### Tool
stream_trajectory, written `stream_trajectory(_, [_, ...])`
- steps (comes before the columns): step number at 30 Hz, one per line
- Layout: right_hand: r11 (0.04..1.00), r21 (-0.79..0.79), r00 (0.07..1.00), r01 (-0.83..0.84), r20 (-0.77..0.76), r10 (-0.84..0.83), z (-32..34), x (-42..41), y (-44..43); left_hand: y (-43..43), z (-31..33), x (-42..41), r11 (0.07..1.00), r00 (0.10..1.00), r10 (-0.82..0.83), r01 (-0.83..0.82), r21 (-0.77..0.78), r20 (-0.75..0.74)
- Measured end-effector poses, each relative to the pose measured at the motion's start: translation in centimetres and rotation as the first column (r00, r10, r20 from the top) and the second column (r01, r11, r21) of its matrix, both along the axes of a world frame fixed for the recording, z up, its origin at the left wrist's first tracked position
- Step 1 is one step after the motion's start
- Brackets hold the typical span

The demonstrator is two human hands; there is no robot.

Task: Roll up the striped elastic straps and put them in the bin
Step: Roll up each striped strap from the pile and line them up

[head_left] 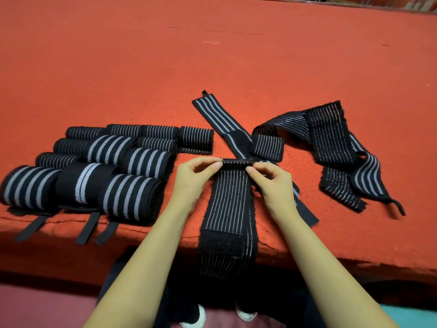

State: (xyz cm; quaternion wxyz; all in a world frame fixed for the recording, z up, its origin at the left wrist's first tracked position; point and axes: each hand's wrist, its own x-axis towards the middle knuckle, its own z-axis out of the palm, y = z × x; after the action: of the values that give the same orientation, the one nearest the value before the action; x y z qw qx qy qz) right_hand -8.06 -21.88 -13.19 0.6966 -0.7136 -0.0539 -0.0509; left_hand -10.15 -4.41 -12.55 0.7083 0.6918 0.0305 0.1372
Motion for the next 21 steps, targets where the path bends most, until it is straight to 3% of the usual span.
stream_trajectory(6, [1.000, -0.008, 0.998, -0.005, 0.061, 0.005, 0.0, 0.0, -0.1, -0.1, 0.0, 0.1, 1.000, 1.000, 0.015, -0.014, -0.009, 0.009])
stream_trajectory(9, [0.997, 0.070, 0.997, -0.031, 0.073, 0.026, 0.4, -0.2, -0.1, 0.0, -0.2, 0.1, 1.000, 1.000, -0.014, 0.014, -0.010, -0.001])
stream_trajectory(15, [0.998, 0.043, 0.992, -0.054, 0.117, 0.049, 1.1, -0.2, 0.2, -0.6, 0.3, 0.0, 0.977, 0.997, -0.063, 0.054, 0.207, 0.034])
stream_trajectory(21, [0.962, 0.057, 0.963, -0.265, -0.033, 0.268, 2.1, -1.9, 1.1, -1.8, 2.4, -1.0, 0.946, 0.994, -0.017, -0.018, 0.324, 0.106])
